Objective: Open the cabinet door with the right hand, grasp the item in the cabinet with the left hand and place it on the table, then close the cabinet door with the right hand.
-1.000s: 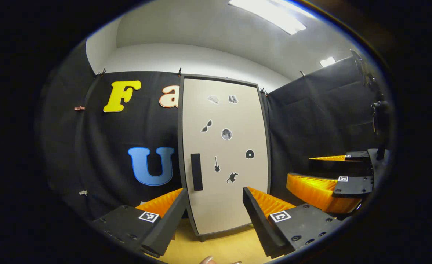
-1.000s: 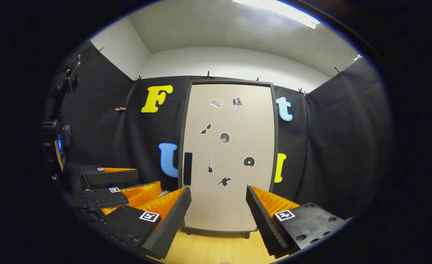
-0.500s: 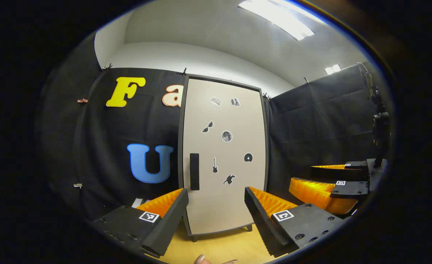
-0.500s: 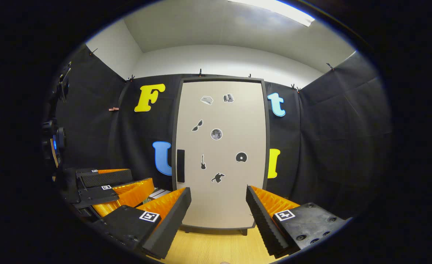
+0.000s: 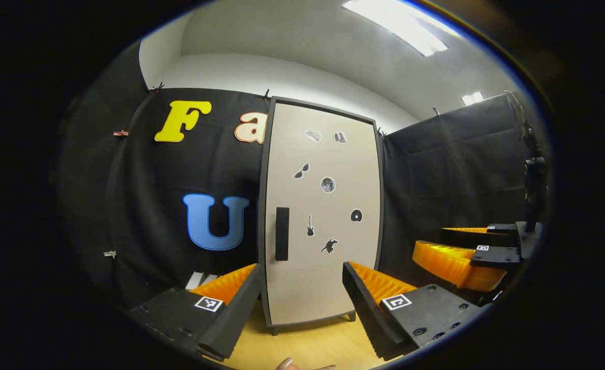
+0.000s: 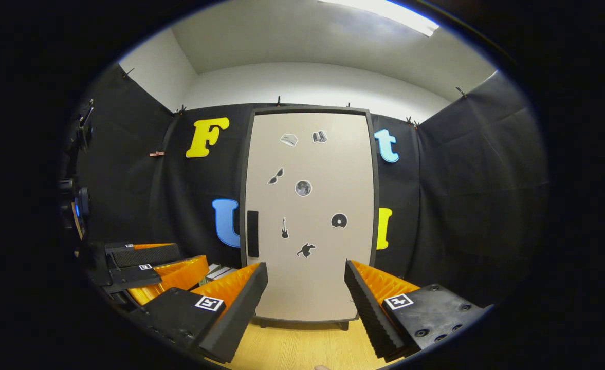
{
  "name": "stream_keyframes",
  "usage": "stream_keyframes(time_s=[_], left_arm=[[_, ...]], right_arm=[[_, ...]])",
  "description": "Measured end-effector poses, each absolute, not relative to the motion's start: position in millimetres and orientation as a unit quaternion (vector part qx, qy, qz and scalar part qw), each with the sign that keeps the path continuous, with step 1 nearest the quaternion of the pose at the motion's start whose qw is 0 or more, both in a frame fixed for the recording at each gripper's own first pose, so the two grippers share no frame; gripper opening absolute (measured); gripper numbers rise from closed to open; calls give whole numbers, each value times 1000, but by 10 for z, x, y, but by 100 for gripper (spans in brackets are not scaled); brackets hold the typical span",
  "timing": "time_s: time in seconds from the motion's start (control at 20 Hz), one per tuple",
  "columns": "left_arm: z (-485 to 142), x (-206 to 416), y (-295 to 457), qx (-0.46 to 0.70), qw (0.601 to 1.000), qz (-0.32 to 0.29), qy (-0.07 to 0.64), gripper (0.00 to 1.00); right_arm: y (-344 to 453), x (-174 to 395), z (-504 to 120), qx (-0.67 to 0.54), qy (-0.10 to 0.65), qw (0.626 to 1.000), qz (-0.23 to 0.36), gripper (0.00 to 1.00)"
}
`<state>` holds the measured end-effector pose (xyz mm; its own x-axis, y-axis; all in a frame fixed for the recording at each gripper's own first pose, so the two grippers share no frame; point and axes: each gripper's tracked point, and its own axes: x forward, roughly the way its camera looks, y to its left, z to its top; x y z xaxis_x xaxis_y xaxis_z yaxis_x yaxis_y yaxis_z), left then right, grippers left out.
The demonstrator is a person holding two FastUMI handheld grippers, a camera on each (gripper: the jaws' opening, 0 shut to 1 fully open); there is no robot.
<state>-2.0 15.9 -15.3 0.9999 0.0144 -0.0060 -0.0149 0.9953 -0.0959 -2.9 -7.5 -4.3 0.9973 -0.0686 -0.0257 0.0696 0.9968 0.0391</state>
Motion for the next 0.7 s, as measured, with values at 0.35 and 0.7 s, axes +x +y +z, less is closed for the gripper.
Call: stream_keyframes(time_s=[0.35,0.7], left_arm=[[-256,-160,334,-55,998,13,12,96],[-277,-383,644,-49,998,34,12,97]], right_arm=[[126,169,-83,23,12,999,-24,97],[489,416,-84,20,5,1000,-1,97]])
